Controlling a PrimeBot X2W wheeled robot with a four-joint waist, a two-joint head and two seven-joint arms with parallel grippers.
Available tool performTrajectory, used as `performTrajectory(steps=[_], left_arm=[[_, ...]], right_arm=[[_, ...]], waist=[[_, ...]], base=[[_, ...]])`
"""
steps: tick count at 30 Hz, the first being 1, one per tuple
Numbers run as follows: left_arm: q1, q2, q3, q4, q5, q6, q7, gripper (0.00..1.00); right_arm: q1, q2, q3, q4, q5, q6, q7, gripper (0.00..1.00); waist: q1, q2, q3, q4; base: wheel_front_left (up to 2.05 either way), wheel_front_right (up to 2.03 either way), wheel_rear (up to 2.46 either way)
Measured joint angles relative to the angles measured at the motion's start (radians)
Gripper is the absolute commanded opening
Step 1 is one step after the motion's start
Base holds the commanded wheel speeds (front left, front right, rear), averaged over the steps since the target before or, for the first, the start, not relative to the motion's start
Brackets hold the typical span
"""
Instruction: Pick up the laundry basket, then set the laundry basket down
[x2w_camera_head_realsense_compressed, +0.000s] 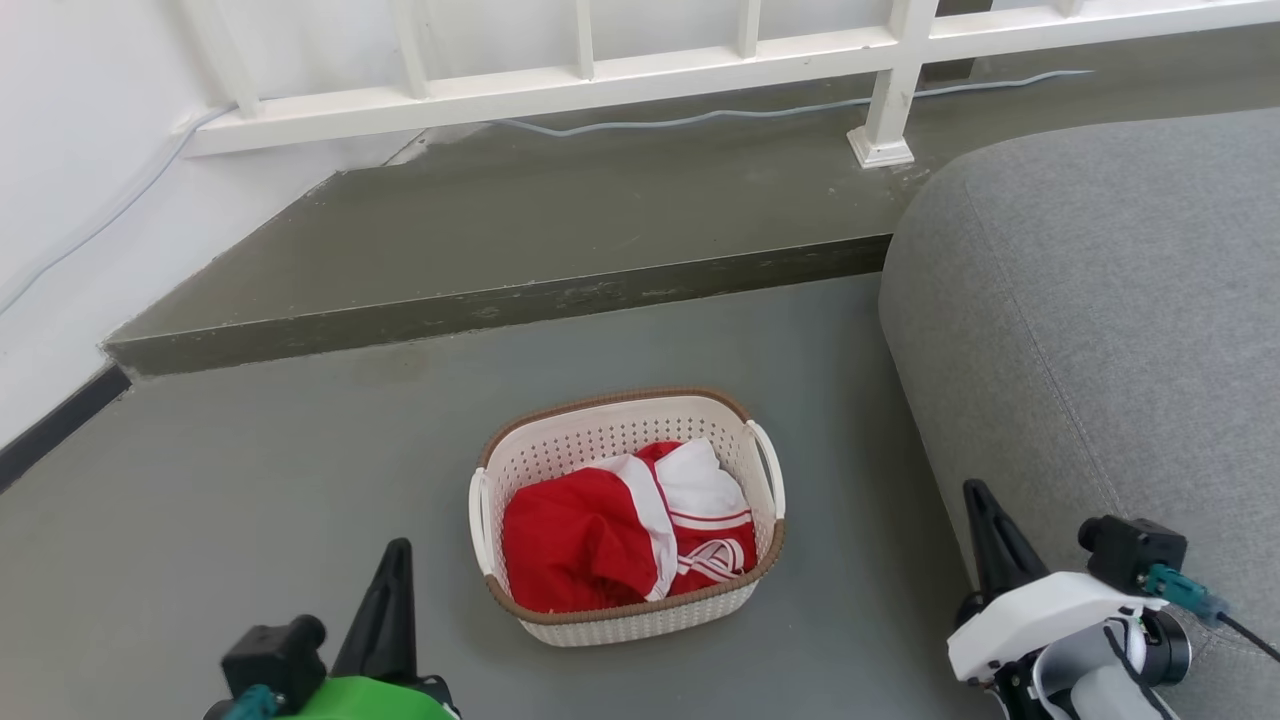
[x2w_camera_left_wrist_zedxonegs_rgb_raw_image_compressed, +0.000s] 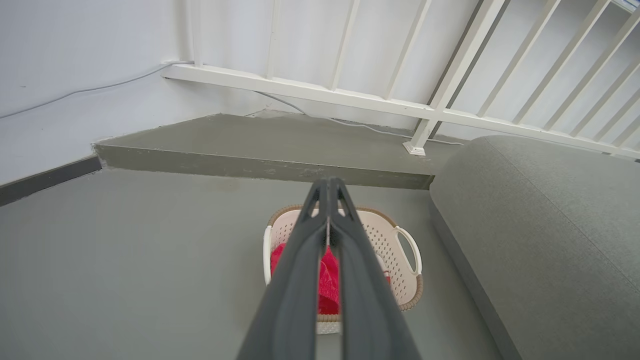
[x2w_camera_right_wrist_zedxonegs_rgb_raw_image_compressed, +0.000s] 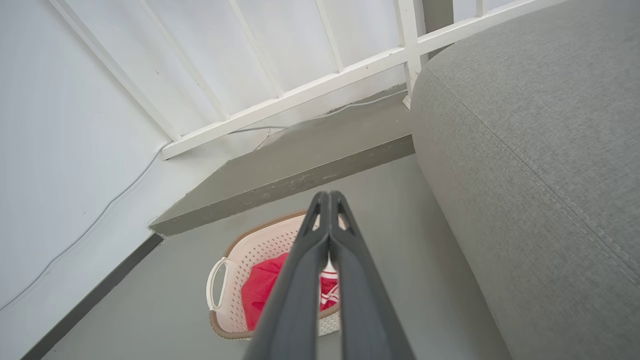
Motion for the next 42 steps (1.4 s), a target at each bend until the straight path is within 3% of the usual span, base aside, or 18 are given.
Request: performTrajectory(steps=[42], left_arm=[[-0.044,0.009,0.135,0.052,-0.565,-0.062,0.125,0.00]], right_arm=[[-0.022,0.032,-0.184,-0.005,0.496,0.084,0.135,0.00]], waist=[[0.0000,0.0000,-0.006,0.009]], base=[[0.00,0.00,0.00]])
